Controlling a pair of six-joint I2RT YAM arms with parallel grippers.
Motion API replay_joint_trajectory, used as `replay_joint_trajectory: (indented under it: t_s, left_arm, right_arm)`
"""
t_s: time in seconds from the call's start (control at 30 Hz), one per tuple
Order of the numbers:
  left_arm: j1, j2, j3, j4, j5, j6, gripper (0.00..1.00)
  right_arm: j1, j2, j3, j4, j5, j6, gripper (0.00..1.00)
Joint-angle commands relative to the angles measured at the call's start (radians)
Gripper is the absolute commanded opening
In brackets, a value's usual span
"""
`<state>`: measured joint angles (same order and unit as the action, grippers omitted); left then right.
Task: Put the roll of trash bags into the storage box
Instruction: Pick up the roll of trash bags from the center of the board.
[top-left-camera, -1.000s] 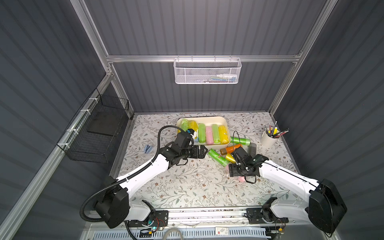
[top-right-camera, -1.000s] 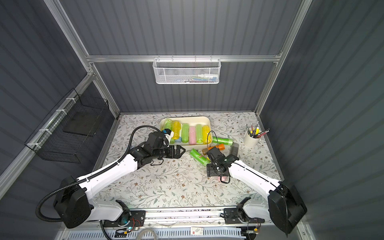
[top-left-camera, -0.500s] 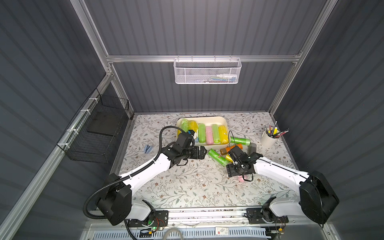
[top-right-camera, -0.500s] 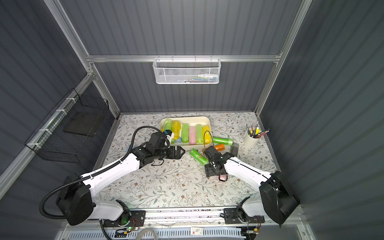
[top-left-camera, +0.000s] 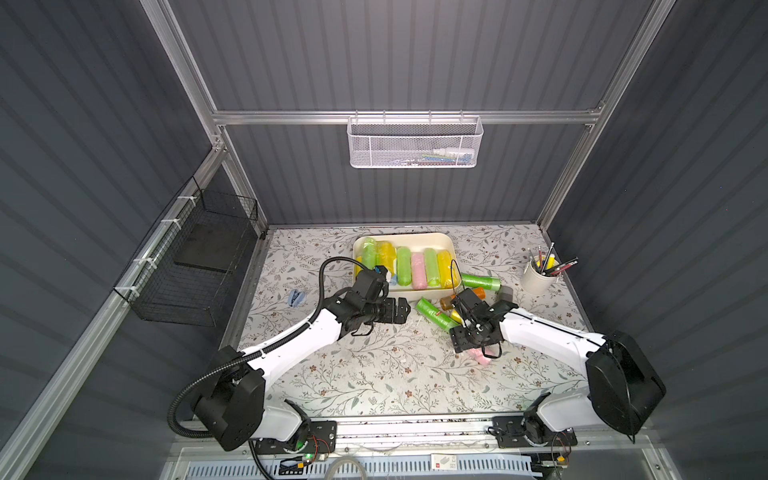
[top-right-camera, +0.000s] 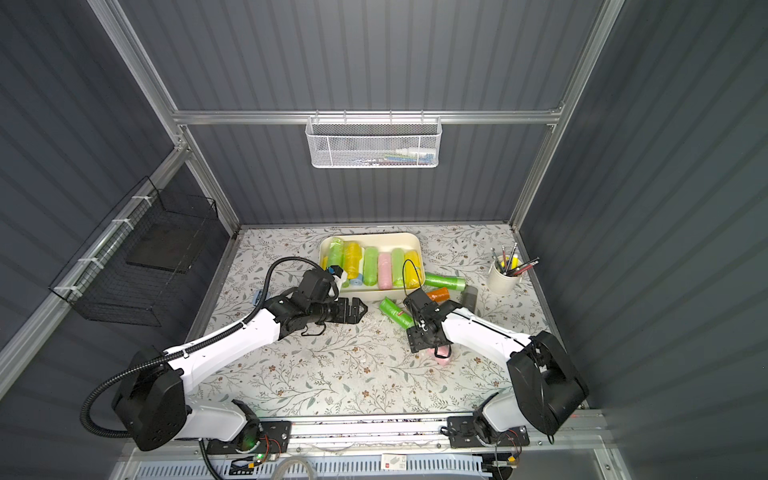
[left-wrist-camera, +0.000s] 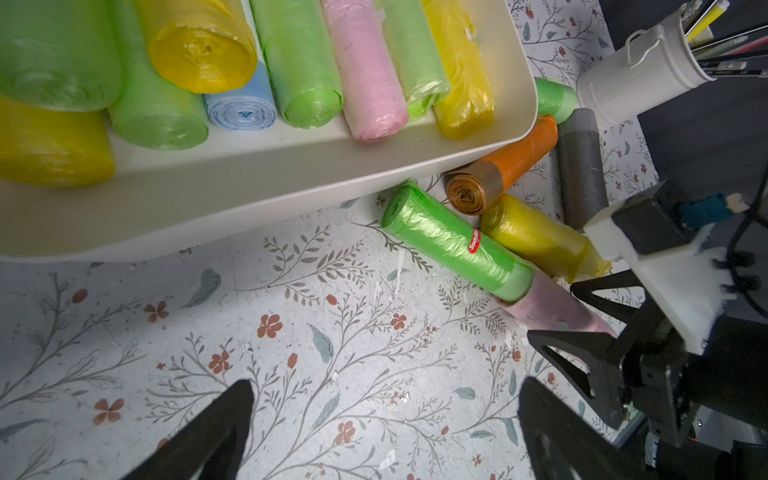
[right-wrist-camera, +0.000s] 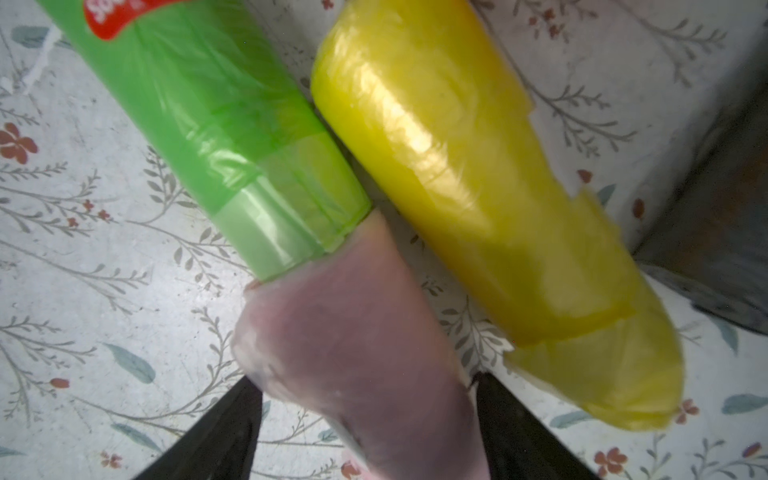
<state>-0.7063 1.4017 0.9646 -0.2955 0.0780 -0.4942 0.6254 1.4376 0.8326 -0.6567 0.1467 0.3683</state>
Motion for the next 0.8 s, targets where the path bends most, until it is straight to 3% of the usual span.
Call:
replay_joint_trajectory:
  t_s: [0.0, 0.77]
  left_arm:
    - [-0.002, -0.003, -0.002, -0.002, 0.011, -0.030, 1.00]
    - [-0.002, -0.070, -0.072, 0.012, 0.011, -0.043, 1.00]
  right_arm:
    - [0.003, 0.011, 0.014, -0.036, 0.020, -0.015, 0.80]
    - [-0.004, 0.075, -0.013, -0.026, -0.040, 0.034, 0.70]
